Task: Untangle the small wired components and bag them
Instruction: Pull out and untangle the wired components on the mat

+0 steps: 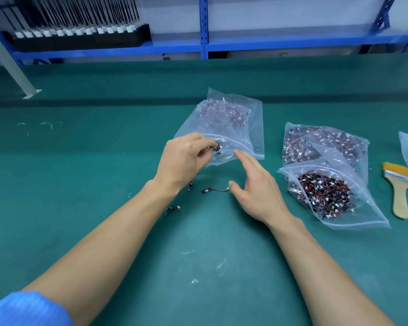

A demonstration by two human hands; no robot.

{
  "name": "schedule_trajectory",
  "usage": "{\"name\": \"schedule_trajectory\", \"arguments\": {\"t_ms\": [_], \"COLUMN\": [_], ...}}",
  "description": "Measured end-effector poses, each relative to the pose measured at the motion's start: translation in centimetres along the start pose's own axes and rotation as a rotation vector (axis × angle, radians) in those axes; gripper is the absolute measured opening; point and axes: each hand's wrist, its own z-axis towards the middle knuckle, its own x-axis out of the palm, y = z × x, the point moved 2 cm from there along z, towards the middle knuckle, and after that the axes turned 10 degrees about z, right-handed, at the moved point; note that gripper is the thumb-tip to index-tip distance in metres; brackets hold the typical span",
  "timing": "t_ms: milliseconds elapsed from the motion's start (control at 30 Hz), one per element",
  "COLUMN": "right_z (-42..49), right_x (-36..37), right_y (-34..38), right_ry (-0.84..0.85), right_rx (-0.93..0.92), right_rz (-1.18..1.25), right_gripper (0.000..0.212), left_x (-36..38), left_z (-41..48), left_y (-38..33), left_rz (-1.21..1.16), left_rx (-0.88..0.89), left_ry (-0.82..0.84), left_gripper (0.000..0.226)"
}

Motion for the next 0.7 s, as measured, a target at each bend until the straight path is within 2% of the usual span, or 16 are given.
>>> {"name": "schedule_trajectory", "arguments": {"t_ms": [133,233,333,433,567,700], "right_z": [0.0,0.1,0.1,0.1,-0.1,-0.3], "right_x": [0.1,0.0,0.1,0.1,0.0,-0.4], "right_y": [0.0,0.0,0.0,0.1,0.4,1.6], "right_ry": [-0.012,-0.020,-0.026,-0.022,-0.022,-0.046], "right_rx": [-0.014,-0.022,-0.030,-0.033,-0.055,-0.119], "right_rz": [0.016,0.026,0.032,0.033,0.057,0.126], "right_gripper": [0.070,0.068,0.067,0.065,0.056,0.040], "left_x": [-2.2,-3.7,-4.7,-4.8,-4.3,-4.0], "left_z": [-1.7,-3.2,-4.8,-6.3,-7.4,-7.9], "left_y": [0.0,-0.4,-1.1,-1.1,-0.5,0.0], "left_rz": [-0.187,-0.312,-0.469,-0.607,-0.627,-0.633], "left_rx": [-0.074,-0.108,-0.162,-0.240,-0.253,-0.272], "left_ry": [-0.079,-0.065,0.028,0.194,0.366,0.415], "left_gripper": [0.014,0.016,0.019,0.023,0.020,0.019]}}
